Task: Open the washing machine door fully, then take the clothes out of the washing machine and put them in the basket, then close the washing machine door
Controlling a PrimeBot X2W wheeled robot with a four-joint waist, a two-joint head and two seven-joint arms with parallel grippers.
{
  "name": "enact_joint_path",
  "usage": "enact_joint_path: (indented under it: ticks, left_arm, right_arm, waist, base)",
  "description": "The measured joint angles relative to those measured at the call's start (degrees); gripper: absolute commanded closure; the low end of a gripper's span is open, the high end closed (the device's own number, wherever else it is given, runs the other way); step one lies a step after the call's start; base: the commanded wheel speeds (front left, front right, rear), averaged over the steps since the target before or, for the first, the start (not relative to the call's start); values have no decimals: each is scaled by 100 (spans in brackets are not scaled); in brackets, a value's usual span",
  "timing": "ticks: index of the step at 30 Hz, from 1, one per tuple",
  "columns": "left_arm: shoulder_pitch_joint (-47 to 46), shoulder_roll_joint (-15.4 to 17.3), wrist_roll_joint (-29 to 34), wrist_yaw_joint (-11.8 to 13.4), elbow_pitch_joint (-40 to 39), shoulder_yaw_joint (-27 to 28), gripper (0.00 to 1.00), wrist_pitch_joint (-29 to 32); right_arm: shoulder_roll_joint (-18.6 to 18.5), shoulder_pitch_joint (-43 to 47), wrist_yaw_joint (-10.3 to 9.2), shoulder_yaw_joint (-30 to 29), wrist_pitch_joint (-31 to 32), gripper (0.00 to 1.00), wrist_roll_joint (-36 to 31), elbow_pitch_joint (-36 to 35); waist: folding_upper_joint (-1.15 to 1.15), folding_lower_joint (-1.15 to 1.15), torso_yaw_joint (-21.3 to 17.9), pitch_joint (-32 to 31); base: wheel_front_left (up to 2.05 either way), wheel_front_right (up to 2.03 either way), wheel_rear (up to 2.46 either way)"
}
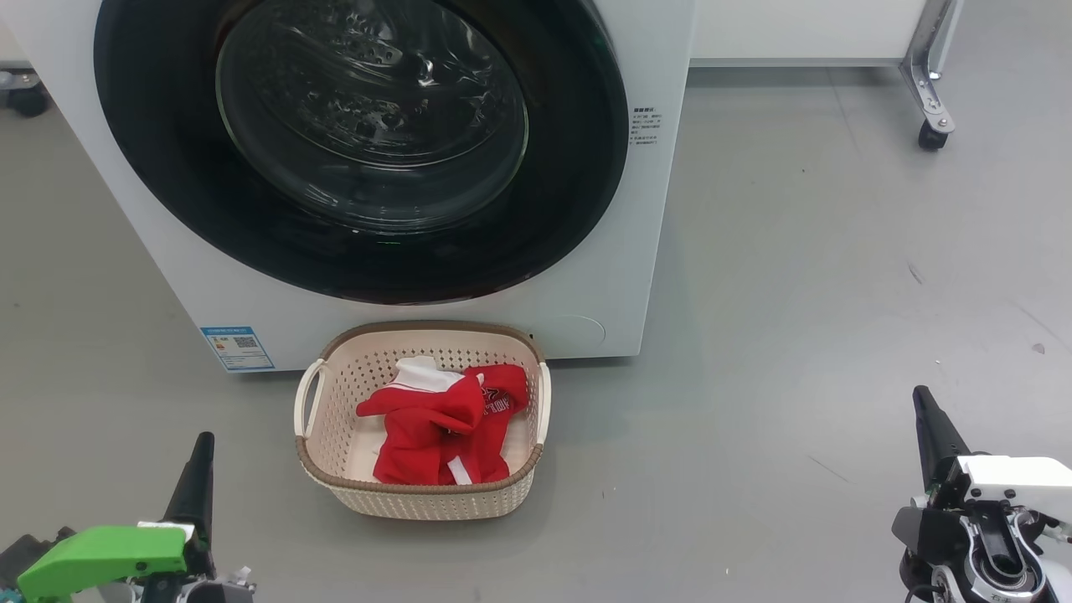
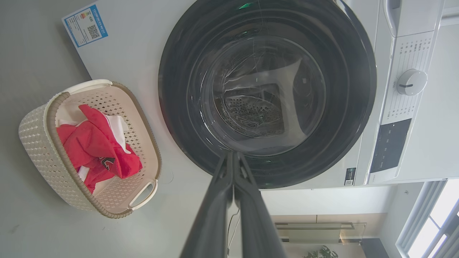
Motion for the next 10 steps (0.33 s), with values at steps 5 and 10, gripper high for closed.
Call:
enact_joint_path:
  ticks: [5,10]
  left_arm:
    - [-2,0,0,0,5,2,100,0]
    - [-3,0,0,0,15,3,100,0]
  right_arm:
    - [1,-1,0,-3,0,100,0,8]
    - [1,-1,0,-5,0,100,0,11]
  waist:
    - [0,0,0,0]
    - [0,0,0,-1]
  base:
    - [0,0,0]
    - [0,0,0]
